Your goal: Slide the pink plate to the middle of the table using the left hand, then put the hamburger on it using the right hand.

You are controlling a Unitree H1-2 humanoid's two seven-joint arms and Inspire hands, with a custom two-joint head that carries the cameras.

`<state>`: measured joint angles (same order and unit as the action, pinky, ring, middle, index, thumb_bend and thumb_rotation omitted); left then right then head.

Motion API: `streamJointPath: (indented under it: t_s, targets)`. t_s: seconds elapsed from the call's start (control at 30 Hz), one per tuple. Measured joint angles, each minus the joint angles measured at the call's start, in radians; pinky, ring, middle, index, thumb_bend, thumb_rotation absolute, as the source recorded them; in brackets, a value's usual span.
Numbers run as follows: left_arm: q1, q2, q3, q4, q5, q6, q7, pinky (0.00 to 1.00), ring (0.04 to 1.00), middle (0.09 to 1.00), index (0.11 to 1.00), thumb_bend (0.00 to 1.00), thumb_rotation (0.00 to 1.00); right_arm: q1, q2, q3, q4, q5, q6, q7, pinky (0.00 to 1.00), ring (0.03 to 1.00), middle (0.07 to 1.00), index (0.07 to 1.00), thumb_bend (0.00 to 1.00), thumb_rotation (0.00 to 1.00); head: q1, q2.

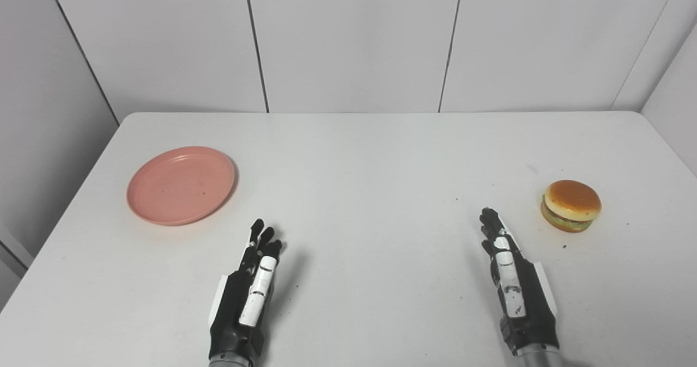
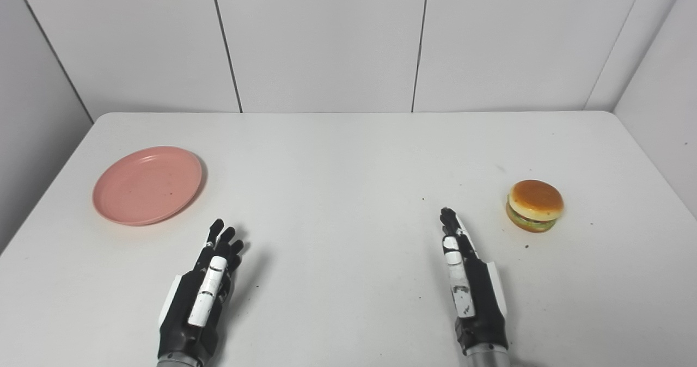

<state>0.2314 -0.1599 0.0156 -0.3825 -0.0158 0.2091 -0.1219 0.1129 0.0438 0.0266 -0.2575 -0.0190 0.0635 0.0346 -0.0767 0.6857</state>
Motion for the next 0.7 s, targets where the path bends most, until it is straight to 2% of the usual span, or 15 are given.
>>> streamJointPath:
  t_s: [0.17,0.23,0.4,0.47,0.6,0.7]
  targets:
    - [0.000,-0.001,-0.012,0.003,0.002,0.000,0.000,1.00,0.978,0.992,0.987,0.60,0.77,0.000,-0.002,-0.009,0.005,0.011,-0.001,0.012,1.00,0.980,0.944,0.907,0.80,1.00,0.051,-0.020]
    - [0.000,-0.003,-0.027,0.011,0.018,-0.006,0.003,1.00,0.971,0.982,0.980,0.61,0.77,0.000,-0.007,-0.017,0.018,0.023,-0.002,0.023,1.00,0.981,0.949,0.912,0.80,1.00,0.121,-0.044]
    - [0.000,-0.009,-0.064,0.045,0.064,-0.056,0.026,0.99,0.949,0.975,0.974,0.58,0.77,-0.001,-0.042,-0.053,0.058,0.068,-0.041,0.060,1.00,0.963,0.938,0.907,0.82,1.00,0.172,-0.071]
    - [0.000,-0.010,-0.078,0.058,0.069,-0.073,0.037,0.97,0.944,0.965,0.961,0.56,0.77,-0.002,-0.051,-0.060,0.068,0.084,-0.059,0.070,1.00,0.962,0.936,0.901,0.81,1.00,0.207,-0.100]
    - [0.000,-0.013,-0.102,0.092,0.094,-0.114,0.069,0.95,0.939,0.958,0.957,0.55,0.78,-0.007,-0.065,-0.071,0.097,0.105,-0.105,0.090,1.00,0.958,0.930,0.894,0.79,1.00,0.222,-0.115]
    - [0.000,-0.013,-0.111,0.112,0.114,-0.143,0.089,0.93,0.928,0.950,0.951,0.58,0.79,-0.010,-0.080,-0.077,0.109,0.115,-0.121,0.098,1.00,0.951,0.930,0.896,0.77,1.00,0.236,-0.130]
